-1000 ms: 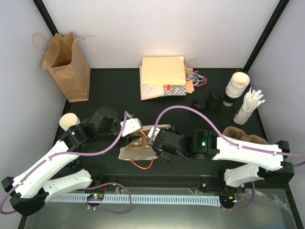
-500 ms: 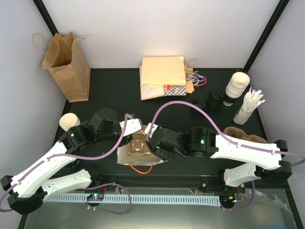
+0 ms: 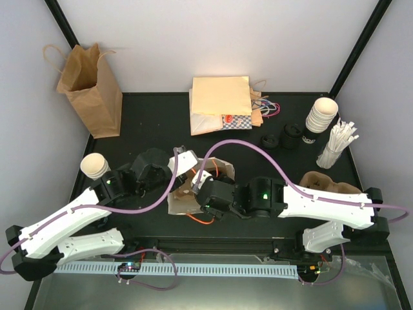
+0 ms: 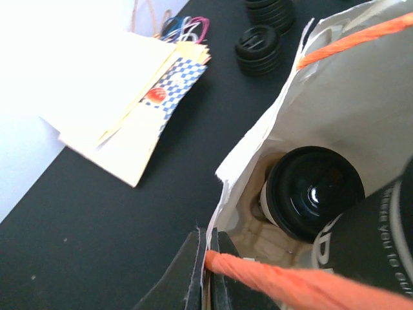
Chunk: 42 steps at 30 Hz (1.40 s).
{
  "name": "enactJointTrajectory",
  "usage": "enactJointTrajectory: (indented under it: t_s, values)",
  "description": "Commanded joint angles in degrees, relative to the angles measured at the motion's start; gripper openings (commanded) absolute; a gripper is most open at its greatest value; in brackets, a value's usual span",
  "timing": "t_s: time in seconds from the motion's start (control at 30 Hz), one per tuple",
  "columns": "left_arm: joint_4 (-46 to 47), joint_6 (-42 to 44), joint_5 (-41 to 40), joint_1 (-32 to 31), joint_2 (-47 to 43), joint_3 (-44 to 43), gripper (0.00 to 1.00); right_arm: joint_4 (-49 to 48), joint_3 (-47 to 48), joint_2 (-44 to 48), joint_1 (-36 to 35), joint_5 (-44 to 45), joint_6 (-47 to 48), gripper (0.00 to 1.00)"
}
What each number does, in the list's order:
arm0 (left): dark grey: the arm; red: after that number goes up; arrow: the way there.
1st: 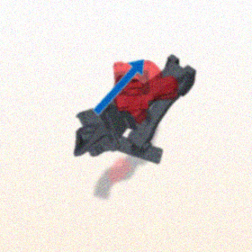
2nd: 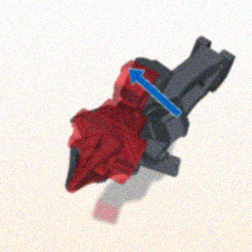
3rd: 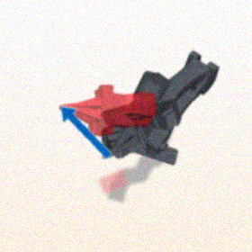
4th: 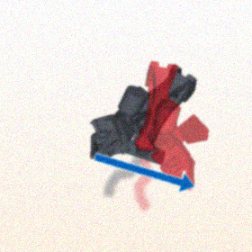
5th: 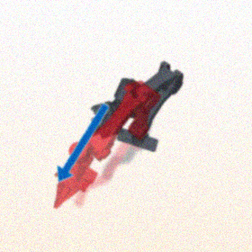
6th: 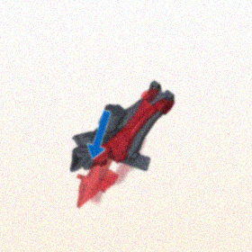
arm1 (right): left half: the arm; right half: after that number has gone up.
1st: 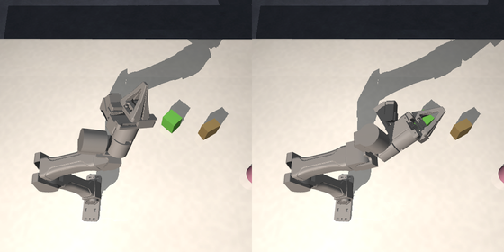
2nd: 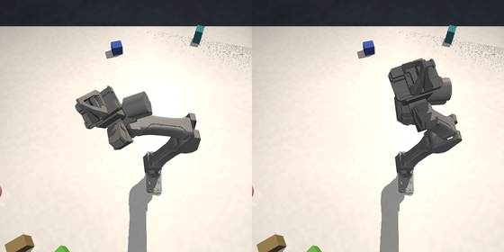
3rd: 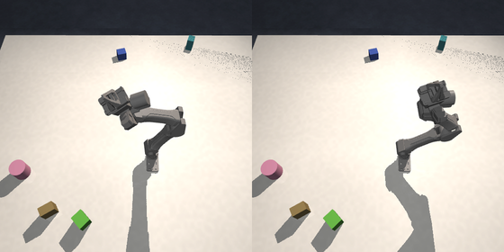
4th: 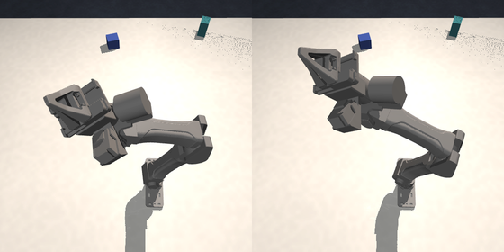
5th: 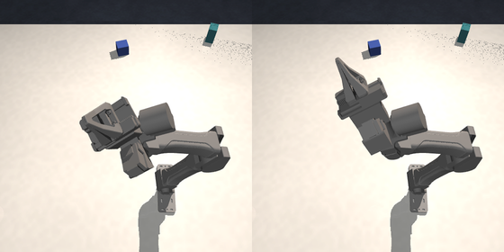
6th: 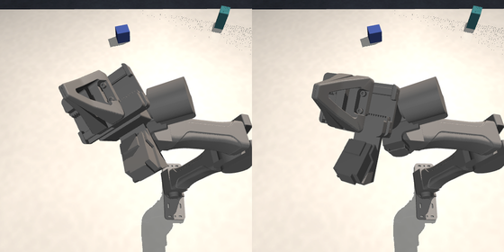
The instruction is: Pack the takeout coffee
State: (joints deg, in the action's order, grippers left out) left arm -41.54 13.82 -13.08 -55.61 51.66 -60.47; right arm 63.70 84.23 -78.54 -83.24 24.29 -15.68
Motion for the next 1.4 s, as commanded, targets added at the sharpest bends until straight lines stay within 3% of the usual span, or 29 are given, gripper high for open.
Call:
enactJointTrajectory:
  t_s: [0.0, 0.27, 0.43, 0.67, 0.9, 1.13, 1.37]
  values:
    - [5.7, -3.1, -9.1, -0.3, 1.1, -1.6, 0.02, -2.2, -2.3, 1.2, 0.4, 7.0, -2.4, 0.55]
    - [10.0, -9.9, -10.7, -0.3, 0.1, 4.2, 0.02, -11.6, -8.0, 4.2, 11.8, -0.5, -1.2, 0.55]
    - [11.9, -14.6, -3.3, -0.3, -0.5, 7.2, 0.02, -9.7, -7.8, 2.0, 11.9, -2.0, -3.2, 0.54]
    - [11.4, -16.0, 3.3, -0.3, -0.6, 6.9, 0.03, -12.9, -14.4, 6.7, 10.9, -9.5, -3.5, 0.55]
    - [10.7, -19.1, 5.4, -0.3, -1.1, 6.4, 0.07, -12.3, -17.8, 7.3, 5.8, -3.6, -6.3, 0.55]
    - [9.8, -22.0, 9.1, -0.3, -3.6, 6.3, 0.32, -12.6, -19.3, 8.1, 3.3, 2.9, -7.8, 0.52]
    - [8.9, -24.1, 11.3, -0.3, -7.2, 4.9, 0.45, -13.9, -20.0, 10.0, 3.3, 6.1, -6.6, 0.51]
